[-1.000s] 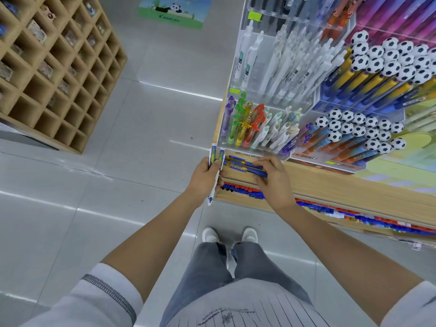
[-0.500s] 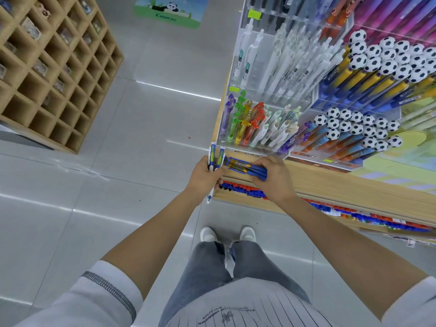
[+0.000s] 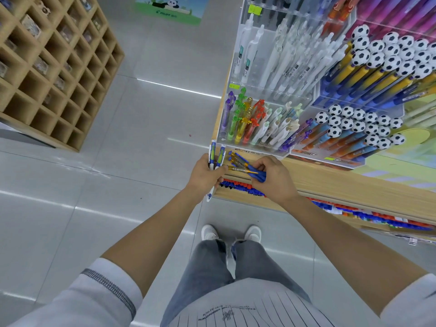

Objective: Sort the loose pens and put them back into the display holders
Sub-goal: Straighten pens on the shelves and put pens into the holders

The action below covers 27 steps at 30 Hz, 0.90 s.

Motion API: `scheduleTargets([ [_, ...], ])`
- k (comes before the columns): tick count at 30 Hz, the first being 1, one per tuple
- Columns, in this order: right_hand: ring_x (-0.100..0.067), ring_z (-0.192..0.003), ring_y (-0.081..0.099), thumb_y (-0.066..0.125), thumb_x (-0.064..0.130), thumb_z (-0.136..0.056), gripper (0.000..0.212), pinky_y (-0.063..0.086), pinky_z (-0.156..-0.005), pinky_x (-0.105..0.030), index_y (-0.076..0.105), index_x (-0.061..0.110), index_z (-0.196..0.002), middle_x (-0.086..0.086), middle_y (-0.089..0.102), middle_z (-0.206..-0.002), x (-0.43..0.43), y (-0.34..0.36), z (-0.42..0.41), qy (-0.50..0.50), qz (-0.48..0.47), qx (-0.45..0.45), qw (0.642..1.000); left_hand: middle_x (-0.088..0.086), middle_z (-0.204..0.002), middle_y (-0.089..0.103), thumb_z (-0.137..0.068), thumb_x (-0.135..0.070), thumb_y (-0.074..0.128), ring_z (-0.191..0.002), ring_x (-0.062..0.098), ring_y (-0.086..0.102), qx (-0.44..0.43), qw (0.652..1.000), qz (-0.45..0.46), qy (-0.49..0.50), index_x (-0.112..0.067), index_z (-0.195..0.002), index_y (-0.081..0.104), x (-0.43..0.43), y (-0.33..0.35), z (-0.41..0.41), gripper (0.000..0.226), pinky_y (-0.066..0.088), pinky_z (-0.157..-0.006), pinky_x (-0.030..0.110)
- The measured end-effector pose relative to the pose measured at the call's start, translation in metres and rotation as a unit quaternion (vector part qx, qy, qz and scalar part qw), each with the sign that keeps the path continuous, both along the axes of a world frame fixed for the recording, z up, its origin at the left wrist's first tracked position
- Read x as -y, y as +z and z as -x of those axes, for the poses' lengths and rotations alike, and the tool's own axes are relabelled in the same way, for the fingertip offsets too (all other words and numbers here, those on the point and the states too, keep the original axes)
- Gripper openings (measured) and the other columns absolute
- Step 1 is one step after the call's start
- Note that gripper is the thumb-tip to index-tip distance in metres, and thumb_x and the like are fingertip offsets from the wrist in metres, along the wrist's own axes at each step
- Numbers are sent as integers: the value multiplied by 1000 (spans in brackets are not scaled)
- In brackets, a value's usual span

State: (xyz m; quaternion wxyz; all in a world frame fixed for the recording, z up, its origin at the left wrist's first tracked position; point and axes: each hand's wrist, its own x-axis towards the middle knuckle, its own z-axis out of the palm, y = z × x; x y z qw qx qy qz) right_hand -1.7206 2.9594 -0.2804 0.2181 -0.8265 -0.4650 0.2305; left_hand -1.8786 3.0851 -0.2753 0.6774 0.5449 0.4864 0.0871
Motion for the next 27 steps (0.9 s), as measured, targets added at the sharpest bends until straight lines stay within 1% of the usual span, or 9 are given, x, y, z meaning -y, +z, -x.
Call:
scheduleTargets([
  [4,-13,-75,54,76,13,-69,30,43,-64,-26,64,14,-97,5,59,-86,-4,3,-5,3,31,-5,999,10,-83,62,-91,-14,63,-59,14,56,-9,1000,-4,2,-10,-111,54,0,-2,-1,22,52,-57,29],
  [10,-18,-76,54,76,15,-67,30,39,-65,-27,64,11,-94,-1,60,-90,-5,4,-5,39,61,22,997,8,-76,60,-91,-14,64,-57,14,55,-1,1000,2,13,-9,-107,54,1,1,0,20,49,-50,25],
  [13,-21,-72,53,75,16,-70,27,37,-60,-28,57,13,-89,1,57,-82,-5,7,-4,31,73,14,997,8,-76,60,-92,-15,63,-57,14,55,3,1000,-7,15,-7,-106,53,3,2,0,20,48,-48,24],
  [15,-21,-68,54,75,17,-72,29,39,-58,-30,54,13,-91,0,59,-77,-3,10,-5,24,88,-20,996,8,-74,59,-92,-19,63,-56,13,55,11,1000,-14,19,-9,-102,52,6,6,-1,18,48,-47,23],
  [18,-21,-65,52,74,16,-75,28,43,-60,-32,55,11,-94,-6,60,-79,10,13,-8,11,89,-94,992,8,-72,58,-92,-25,63,-54,12,54,28,999,-14,27,-14,-94,53,15,14,-5,15,47,-48,26],
  [20,-17,-61,46,70,13,-80,21,38,-57,-29,51,19,-86,-2,53,-74,27,18,-11,-6,73,-155,985,11,-75,59,-93,-19,62,-55,15,54,26,999,-12,29,-13,-92,52,26,19,-9,12,46,-51,29],
  [22,-14,-59,43,66,9,-83,27,36,-56,-25,46,27,-80,2,48,-71,50,24,-15,-31,54,-195,979,14,-76,60,-93,-9,58,-55,16,53,18,1000,-10,19,-11,-91,49,42,22,-15,9,46,-52,28],
  [25,-11,-57,41,62,7,-86,24,36,-54,-22,47,25,-82,2,47,-69,90,31,-26,-74,27,-231,970,12,-75,64,-96,-6,53,-52,15,58,31,999,6,-11,-6,-100,46,76,28,-29,8,51,-51,25],
  [27,-9,-55,46,60,5,-87,25,38,-52,-19,48,27,-83,3,50,-68,125,38,-39,-109,7,-250,962,11,-75,66,-98,-7,52,-53,16,63,54,997,11,-46,-6,-105,45,108,32,-47,10,55,-53,28],
])
